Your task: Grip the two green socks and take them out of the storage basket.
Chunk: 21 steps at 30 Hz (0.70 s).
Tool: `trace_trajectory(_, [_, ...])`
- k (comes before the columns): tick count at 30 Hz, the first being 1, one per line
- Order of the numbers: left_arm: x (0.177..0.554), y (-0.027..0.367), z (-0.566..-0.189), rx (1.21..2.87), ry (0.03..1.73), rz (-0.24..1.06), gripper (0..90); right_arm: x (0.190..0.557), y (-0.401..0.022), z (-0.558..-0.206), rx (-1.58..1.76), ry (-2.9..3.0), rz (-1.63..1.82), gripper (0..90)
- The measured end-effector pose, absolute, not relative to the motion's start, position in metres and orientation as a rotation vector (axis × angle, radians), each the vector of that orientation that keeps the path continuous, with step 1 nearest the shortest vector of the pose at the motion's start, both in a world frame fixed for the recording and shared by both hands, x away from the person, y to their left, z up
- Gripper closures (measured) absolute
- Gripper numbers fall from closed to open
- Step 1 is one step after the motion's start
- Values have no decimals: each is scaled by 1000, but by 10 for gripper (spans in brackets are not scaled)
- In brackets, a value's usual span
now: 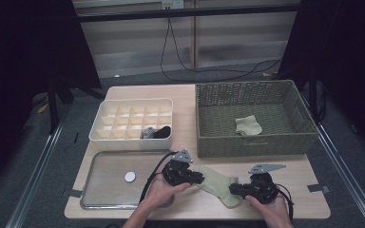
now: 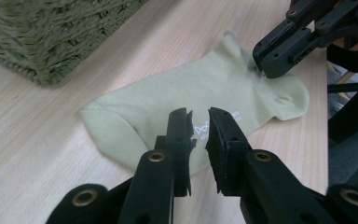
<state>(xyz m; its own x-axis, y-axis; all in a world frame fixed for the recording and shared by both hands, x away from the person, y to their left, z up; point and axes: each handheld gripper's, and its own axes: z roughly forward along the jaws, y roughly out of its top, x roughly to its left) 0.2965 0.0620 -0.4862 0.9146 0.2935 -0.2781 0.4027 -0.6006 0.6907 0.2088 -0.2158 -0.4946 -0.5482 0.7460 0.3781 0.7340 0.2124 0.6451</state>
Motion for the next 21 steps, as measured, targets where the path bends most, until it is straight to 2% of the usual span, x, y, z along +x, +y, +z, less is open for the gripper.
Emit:
trace_trajectory(6, [298, 61, -495, 2318, 494, -151, 789, 213, -214, -499, 1499, 2453, 1216, 826])
trace_trajectory(9, [297, 63, -495, 2329, 481, -127, 791, 215, -217, -499, 1508, 2429, 1211, 764])
trace_trajectory(21, [291, 71, -496, 2319, 469, -199, 811, 223, -221, -499, 1534, 2399, 1207, 773])
